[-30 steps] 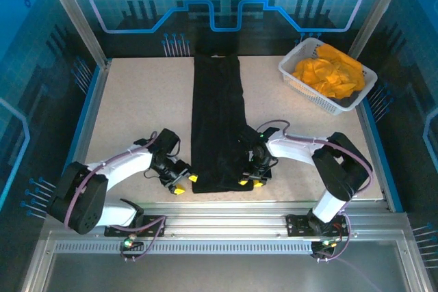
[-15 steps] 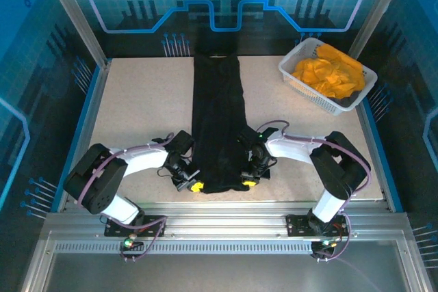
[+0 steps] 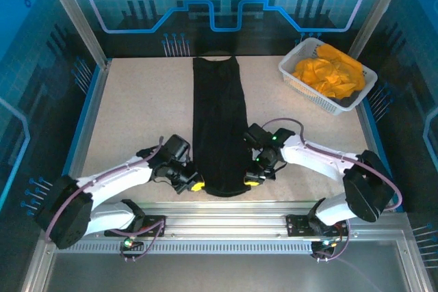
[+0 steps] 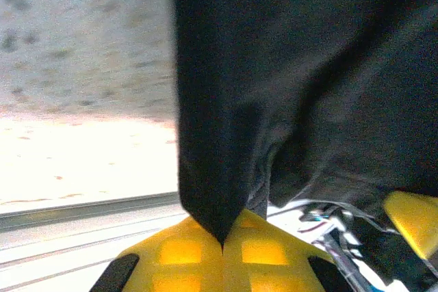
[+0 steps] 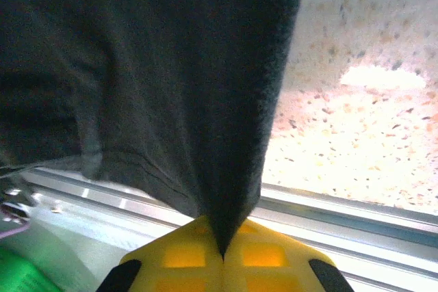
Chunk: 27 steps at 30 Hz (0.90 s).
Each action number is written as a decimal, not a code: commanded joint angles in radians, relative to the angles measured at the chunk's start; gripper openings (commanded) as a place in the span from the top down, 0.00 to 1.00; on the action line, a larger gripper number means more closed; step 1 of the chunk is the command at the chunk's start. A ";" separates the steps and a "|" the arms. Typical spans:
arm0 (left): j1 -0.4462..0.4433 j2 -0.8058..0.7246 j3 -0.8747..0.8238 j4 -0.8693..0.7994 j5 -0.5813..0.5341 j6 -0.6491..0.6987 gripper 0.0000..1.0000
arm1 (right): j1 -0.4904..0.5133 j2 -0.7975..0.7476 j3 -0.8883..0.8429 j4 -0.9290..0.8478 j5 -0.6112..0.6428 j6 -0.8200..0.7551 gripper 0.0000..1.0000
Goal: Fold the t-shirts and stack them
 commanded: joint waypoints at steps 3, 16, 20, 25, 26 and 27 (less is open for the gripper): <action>0.125 0.006 0.117 0.075 -0.071 -0.024 1.00 | -0.111 0.055 0.194 -0.066 0.013 -0.036 1.00; 0.368 0.504 0.609 0.174 -0.073 0.095 1.00 | -0.341 0.629 0.902 -0.146 0.001 -0.160 1.00; 0.407 0.676 0.735 0.196 -0.059 0.121 1.00 | -0.379 0.811 1.102 -0.162 -0.034 -0.158 1.00; 0.432 0.841 0.880 0.219 -0.037 0.151 1.00 | -0.417 0.985 1.263 -0.169 -0.071 -0.170 1.00; 0.435 0.869 0.906 0.217 -0.031 0.161 0.95 | -0.424 1.013 1.291 -0.176 -0.082 -0.177 1.00; 0.436 0.885 0.923 0.211 -0.029 0.172 0.86 | -0.432 1.033 1.309 -0.178 -0.096 -0.184 0.93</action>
